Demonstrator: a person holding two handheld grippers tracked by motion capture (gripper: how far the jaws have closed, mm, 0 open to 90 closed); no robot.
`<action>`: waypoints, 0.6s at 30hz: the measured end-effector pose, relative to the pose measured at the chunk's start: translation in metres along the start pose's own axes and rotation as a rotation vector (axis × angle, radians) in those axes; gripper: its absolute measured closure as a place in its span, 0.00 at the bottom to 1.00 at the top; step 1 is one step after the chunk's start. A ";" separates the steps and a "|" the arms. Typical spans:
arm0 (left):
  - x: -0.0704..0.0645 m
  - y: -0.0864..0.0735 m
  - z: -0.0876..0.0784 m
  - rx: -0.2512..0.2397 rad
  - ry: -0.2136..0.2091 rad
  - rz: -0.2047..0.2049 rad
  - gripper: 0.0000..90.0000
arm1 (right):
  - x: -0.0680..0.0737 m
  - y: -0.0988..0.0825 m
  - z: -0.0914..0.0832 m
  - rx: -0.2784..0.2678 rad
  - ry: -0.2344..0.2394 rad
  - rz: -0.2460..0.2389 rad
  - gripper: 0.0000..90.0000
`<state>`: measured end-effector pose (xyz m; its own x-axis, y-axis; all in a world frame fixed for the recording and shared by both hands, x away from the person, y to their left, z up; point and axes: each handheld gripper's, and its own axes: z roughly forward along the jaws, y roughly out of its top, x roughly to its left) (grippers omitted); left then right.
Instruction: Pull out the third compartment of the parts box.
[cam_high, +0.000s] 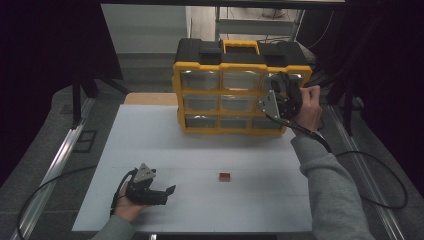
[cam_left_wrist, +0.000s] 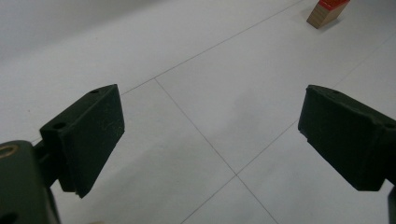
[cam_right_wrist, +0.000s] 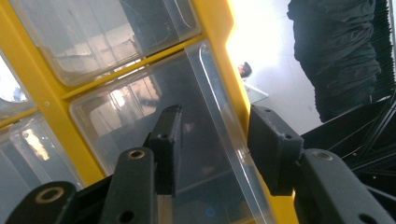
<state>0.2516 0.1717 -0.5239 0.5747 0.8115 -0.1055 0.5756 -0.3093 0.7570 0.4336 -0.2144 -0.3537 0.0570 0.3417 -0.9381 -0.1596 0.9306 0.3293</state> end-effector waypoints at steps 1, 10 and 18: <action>0.000 0.000 0.000 0.000 0.000 0.000 0.09 | 0.000 0.000 0.000 0.000 -0.004 -0.003 0.63; 0.000 0.000 0.000 0.001 0.000 0.000 0.09 | 0.000 0.000 -0.001 -0.002 -0.018 -0.008 0.69; 0.001 0.000 0.000 0.001 0.000 -0.002 0.09 | 0.000 -0.001 -0.002 -0.007 -0.027 -0.012 0.73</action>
<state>0.2517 0.1725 -0.5241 0.5736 0.8121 -0.1068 0.5770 -0.3081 0.7564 0.4316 -0.2160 -0.3545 0.0852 0.3343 -0.9386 -0.1654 0.9337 0.3175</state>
